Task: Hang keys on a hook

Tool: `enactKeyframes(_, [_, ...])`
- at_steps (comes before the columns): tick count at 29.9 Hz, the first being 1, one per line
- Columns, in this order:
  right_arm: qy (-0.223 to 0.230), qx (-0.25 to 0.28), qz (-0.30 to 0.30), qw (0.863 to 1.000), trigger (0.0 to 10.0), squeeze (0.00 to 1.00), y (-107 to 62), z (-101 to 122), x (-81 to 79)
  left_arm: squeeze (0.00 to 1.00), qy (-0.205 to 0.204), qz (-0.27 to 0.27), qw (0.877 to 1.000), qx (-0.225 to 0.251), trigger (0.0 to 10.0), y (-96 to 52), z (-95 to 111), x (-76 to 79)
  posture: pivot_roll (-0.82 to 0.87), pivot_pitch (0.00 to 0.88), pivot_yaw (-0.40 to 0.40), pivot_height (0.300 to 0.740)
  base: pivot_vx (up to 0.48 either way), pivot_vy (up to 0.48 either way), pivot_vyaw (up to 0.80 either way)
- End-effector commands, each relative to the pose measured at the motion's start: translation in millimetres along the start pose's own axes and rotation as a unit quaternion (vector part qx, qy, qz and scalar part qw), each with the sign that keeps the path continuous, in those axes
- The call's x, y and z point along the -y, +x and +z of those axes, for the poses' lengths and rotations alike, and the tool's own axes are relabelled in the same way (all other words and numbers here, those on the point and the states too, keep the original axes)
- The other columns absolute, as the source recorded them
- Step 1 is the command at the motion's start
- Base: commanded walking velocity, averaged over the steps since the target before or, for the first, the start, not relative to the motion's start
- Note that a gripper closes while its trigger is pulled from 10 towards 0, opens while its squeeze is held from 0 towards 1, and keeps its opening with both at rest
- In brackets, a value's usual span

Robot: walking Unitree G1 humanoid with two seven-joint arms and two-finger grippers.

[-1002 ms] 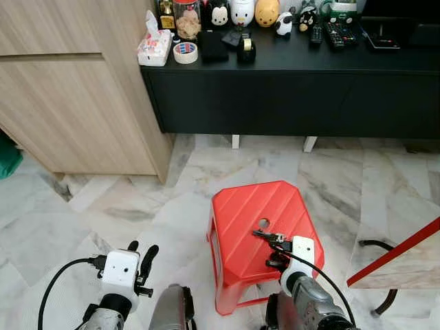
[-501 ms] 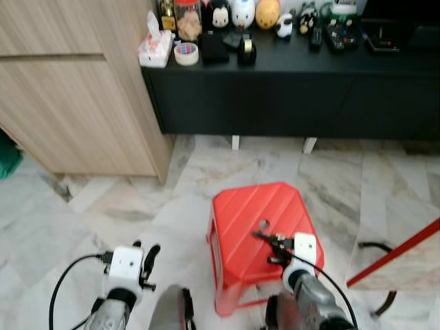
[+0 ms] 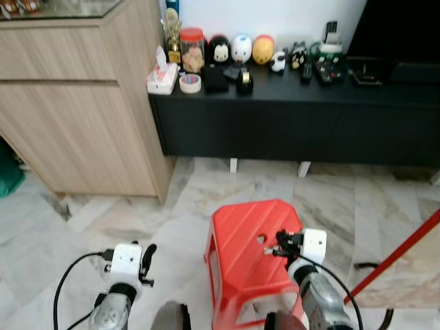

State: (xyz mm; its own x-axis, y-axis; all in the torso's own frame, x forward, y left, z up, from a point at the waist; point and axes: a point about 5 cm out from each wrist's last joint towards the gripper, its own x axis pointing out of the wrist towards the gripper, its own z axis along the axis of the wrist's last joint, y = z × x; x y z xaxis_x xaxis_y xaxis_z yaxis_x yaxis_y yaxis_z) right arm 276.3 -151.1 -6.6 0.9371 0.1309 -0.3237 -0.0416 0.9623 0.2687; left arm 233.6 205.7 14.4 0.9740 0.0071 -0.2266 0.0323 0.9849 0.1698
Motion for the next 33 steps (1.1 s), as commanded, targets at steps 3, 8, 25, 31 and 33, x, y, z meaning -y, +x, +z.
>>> enactKeyframes(3, [-0.005, 0.047, -0.005, 0.999, 10.0, 0.00, 4.8, 19.6, 1.2, 0.00, 0.005, 0.014, 1.000, -0.015, 10.0, 4.2, -7.0, -6.9, 0.05, 0.000, -0.016, 0.641, 0.000, 0.000, 0.00])
enactKeyframes(8, [-0.015, 0.058, -0.010, 0.998, 10.0, 0.00, 8.8, 29.0, 0.3, 0.00, 0.006, 0.024, 0.999, -0.038, 10.0, 6.7, -18.0, -9.8, 0.04, 0.000, -0.015, 0.641, 0.000, 0.000, 0.00])
enactKeyframes(25, [-0.028, 0.039, -0.046, 0.998, 10.0, 0.00, 3.8, 20.6, 9.6, 0.00, -0.001, 0.037, 0.997, -0.072, 10.0, 3.3, -38.2, -10.6, 0.04, 0.000, -0.026, 0.740, 0.000, 0.000, 0.00])
enactKeyframes(31, [-0.029, 0.014, -0.058, 0.998, 10.0, 0.00, -0.8, 9.7, 15.6, 0.00, -0.004, 0.040, 0.996, -0.081, 10.0, 0.6, -43.0, -10.5, 0.04, 0.000, -0.024, 0.740, 0.000, 0.000, 0.00])
enactKeyframes(33, [-0.029, 0.004, -0.061, 0.998, 10.0, 0.00, -2.6, 5.2, 17.2, 0.00, -0.004, 0.040, 0.996, -0.085, 10.0, 0.0, -44.6, -10.5, 0.04, 0.000, -0.026, 0.740, 0.000, 0.000, 0.00])
